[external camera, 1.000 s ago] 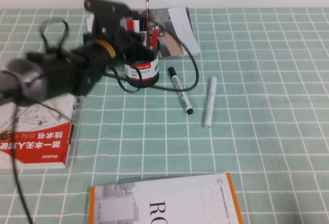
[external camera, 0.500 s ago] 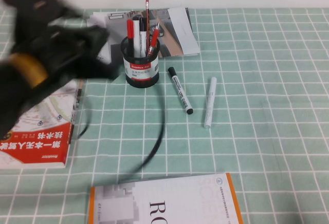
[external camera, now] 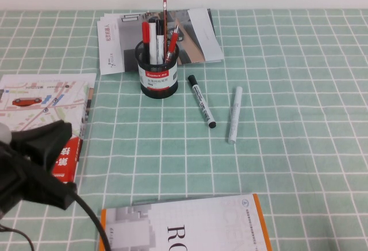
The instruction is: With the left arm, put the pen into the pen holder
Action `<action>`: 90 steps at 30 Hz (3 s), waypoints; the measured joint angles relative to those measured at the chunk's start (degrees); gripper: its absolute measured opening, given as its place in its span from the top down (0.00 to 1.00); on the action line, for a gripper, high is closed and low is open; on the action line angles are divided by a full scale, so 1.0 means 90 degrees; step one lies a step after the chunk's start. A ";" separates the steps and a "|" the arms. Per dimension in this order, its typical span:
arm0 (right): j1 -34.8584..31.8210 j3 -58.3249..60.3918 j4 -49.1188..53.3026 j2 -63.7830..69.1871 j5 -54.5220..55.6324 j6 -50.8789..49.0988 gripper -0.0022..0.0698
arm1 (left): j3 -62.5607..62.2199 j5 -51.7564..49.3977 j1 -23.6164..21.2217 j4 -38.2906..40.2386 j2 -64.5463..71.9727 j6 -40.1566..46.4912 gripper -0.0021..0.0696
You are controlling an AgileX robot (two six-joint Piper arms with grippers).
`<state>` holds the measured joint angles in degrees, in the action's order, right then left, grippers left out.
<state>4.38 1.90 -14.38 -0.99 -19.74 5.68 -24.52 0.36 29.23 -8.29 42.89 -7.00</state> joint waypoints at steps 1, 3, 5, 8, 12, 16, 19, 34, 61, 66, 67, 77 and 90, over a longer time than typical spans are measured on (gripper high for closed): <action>0.0000 0.0000 0.0000 0.0000 0.0000 0.0000 1.00 | 0.0040 -0.0001 0.0000 0.0000 -0.0026 0.0000 0.97; 0.0000 0.0000 0.0000 0.0000 0.0000 0.0000 1.00 | 0.0063 -0.0040 0.0000 0.0000 -0.0026 -0.0012 0.97; 0.0000 0.0000 0.0000 0.0000 0.0000 0.0000 1.00 | 0.0072 -0.0040 0.0000 0.0000 -0.0042 -0.0012 0.97; 0.0000 0.0000 0.0000 0.0000 0.0000 0.0000 1.00 | 0.0072 -0.0159 0.0000 0.0000 -0.0056 0.0001 0.97; 0.0000 0.0000 0.0000 0.0000 0.0000 0.0000 1.00 | 0.0164 -0.0287 0.0000 0.0000 -0.0092 -0.0055 0.97; 0.0000 0.0000 0.0000 0.0000 0.0000 0.0000 1.00 | 0.0512 -0.0275 -0.0208 0.0029 -0.0497 -0.0060 0.97; 0.0000 0.0000 0.0000 0.0000 0.0000 0.0000 1.00 | 0.0870 -0.0275 -0.0663 0.0334 -0.1217 -0.0016 0.97; 0.0000 0.0000 0.0000 0.0000 0.0000 0.0000 1.00 | 0.2764 -0.0300 -0.2261 0.1525 -0.4545 0.0674 0.97; 0.0000 0.0000 0.0000 0.0000 0.0000 0.0000 1.00 | 0.2873 -0.2435 -0.2261 0.1193 -0.4826 0.0629 0.97; 0.0000 0.0000 0.0000 0.0000 0.0000 0.0000 1.00 | 0.2873 -0.2435 -0.2261 0.1183 -0.4826 0.0613 0.97; 0.0000 0.0000 0.0000 0.0000 0.0000 0.0000 1.00 | 0.2873 -0.2435 -0.2261 0.1183 -0.4826 0.0613 0.97; 0.0000 0.0000 0.0000 0.0000 0.0000 0.0000 1.00 | 0.2873 -0.2444 -0.2261 0.1183 -0.4826 0.0613 0.97; 0.0000 0.0000 0.0000 0.0000 0.0000 0.0000 1.00 | 0.2873 -0.2449 -0.2261 0.1181 -0.4826 0.0613 0.97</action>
<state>4.38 1.90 -14.38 -0.99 -19.74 5.68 1.34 -21.68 8.88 2.34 -0.54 -1.48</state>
